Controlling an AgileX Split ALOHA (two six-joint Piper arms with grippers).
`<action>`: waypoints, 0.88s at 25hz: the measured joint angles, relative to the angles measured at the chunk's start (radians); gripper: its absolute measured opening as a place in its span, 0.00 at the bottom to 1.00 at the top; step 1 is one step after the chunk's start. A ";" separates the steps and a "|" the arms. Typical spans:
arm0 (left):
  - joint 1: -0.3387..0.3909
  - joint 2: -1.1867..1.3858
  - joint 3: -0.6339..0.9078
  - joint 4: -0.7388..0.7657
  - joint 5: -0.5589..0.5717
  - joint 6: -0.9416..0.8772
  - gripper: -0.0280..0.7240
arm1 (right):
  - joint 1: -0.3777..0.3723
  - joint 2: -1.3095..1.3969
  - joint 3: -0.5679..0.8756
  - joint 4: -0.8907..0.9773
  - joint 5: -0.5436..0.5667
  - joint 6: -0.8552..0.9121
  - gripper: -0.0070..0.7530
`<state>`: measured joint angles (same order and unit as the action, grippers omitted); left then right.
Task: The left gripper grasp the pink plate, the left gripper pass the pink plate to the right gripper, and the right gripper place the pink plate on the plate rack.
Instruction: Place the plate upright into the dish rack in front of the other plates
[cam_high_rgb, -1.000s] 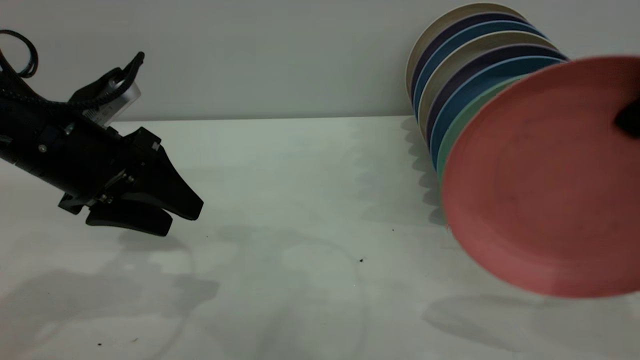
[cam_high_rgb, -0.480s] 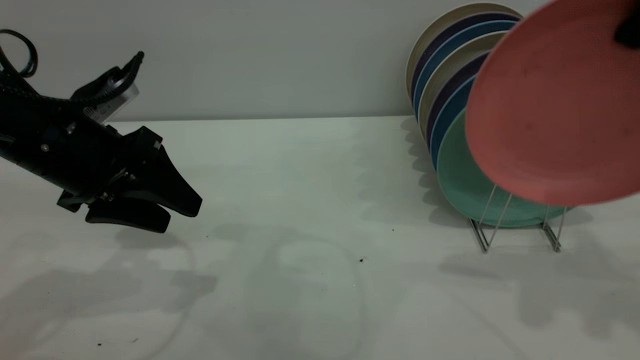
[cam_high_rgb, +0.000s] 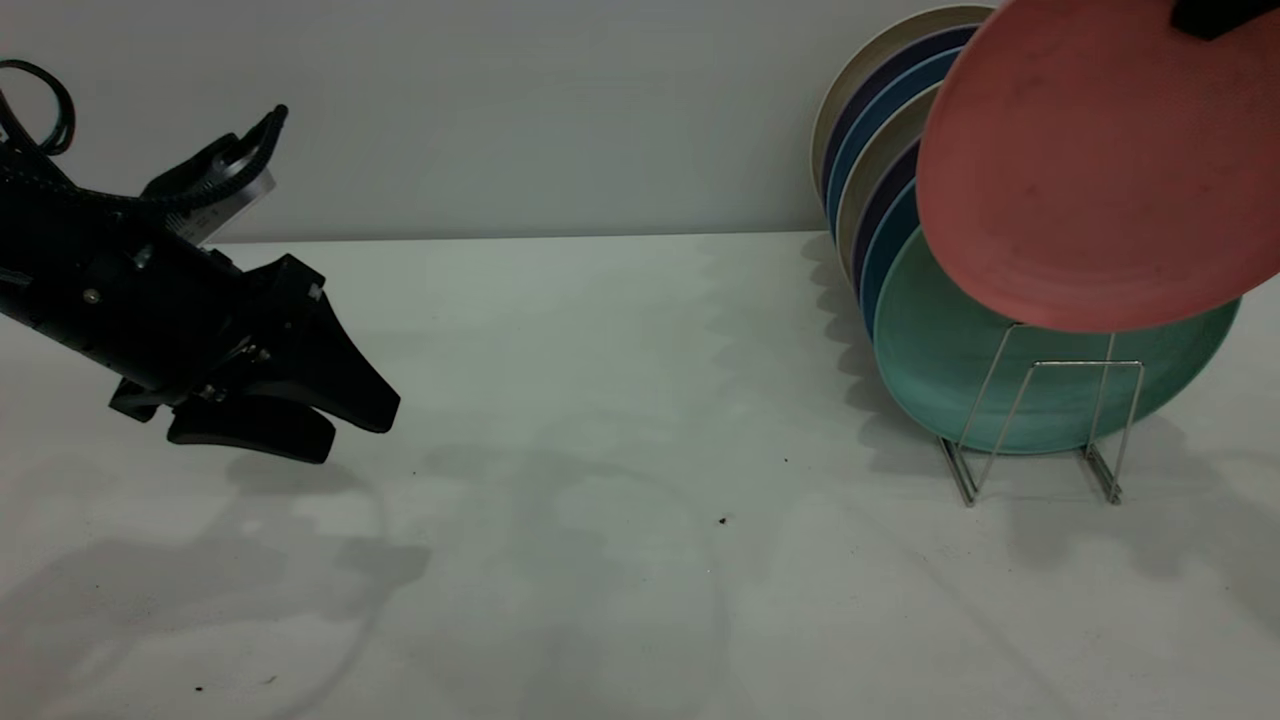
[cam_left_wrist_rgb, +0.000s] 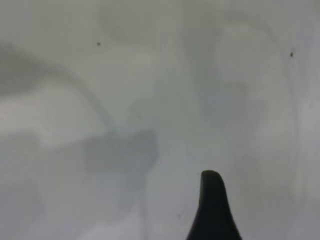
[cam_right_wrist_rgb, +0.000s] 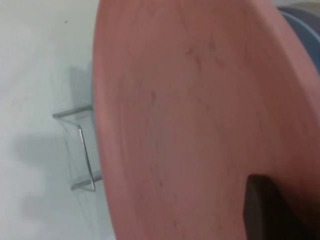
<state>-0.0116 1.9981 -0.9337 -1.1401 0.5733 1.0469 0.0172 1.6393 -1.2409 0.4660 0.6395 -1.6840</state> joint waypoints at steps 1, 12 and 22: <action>0.000 0.000 0.000 0.000 -0.008 0.000 0.79 | 0.000 0.005 0.000 0.003 -0.003 -0.008 0.13; 0.000 0.000 0.000 -0.007 -0.046 -0.003 0.79 | 0.000 0.054 -0.001 0.055 -0.033 -0.059 0.13; 0.000 0.000 0.000 -0.008 -0.054 -0.003 0.79 | 0.000 0.080 -0.001 0.056 -0.030 -0.071 0.13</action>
<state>-0.0116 1.9981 -0.9337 -1.1476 0.5195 1.0444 0.0172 1.7194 -1.2422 0.5224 0.6096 -1.7552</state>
